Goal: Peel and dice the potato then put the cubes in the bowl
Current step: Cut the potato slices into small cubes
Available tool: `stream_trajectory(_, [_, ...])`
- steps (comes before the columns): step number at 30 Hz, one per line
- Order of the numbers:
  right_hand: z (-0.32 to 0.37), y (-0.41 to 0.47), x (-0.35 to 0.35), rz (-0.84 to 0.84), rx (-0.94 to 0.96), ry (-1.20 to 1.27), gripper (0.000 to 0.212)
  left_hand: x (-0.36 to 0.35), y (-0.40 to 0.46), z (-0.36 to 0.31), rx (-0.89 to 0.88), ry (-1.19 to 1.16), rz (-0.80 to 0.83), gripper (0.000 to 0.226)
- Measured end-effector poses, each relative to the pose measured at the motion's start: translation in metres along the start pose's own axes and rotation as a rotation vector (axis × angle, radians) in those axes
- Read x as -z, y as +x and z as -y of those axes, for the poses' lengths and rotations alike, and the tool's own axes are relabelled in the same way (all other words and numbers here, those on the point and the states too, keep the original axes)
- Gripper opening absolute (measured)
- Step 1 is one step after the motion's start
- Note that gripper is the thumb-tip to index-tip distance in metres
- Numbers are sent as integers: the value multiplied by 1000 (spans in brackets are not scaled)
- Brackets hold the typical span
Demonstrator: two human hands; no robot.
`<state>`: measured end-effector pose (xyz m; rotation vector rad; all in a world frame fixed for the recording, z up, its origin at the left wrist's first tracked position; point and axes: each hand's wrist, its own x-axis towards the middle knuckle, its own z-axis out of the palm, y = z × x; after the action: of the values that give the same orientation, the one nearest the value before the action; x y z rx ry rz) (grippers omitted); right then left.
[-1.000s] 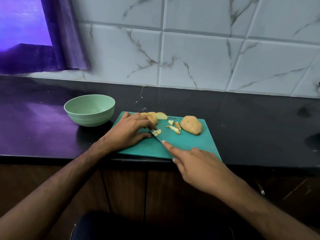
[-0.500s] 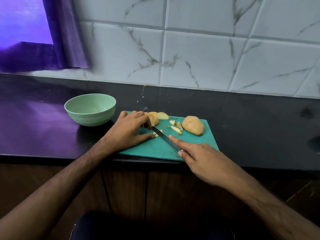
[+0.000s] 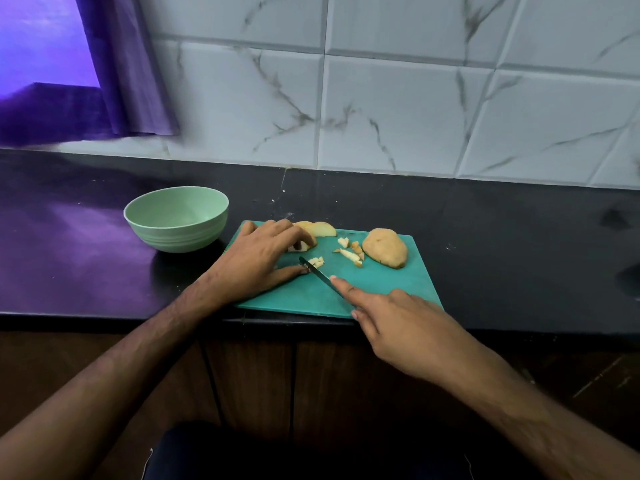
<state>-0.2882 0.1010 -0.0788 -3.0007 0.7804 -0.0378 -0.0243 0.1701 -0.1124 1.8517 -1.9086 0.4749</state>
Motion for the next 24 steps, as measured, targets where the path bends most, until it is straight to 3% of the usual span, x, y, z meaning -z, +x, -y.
stream_trajectory(4, [8,-7,-4,-41,31,-149,61,-2,3,3,-54,5,103,36])
stream_trajectory(8, [5,-6,-6,-26,42,-184,61,-4,4,4,-26,-38,85,30])
stream_trajectory(18, [-32,-11,21,102,-14,360,48,-2,3,3,48,-88,71,14])
stream_trajectory(24, [-30,-7,19,115,-19,378,50,1,1,1,23,-83,18,21])
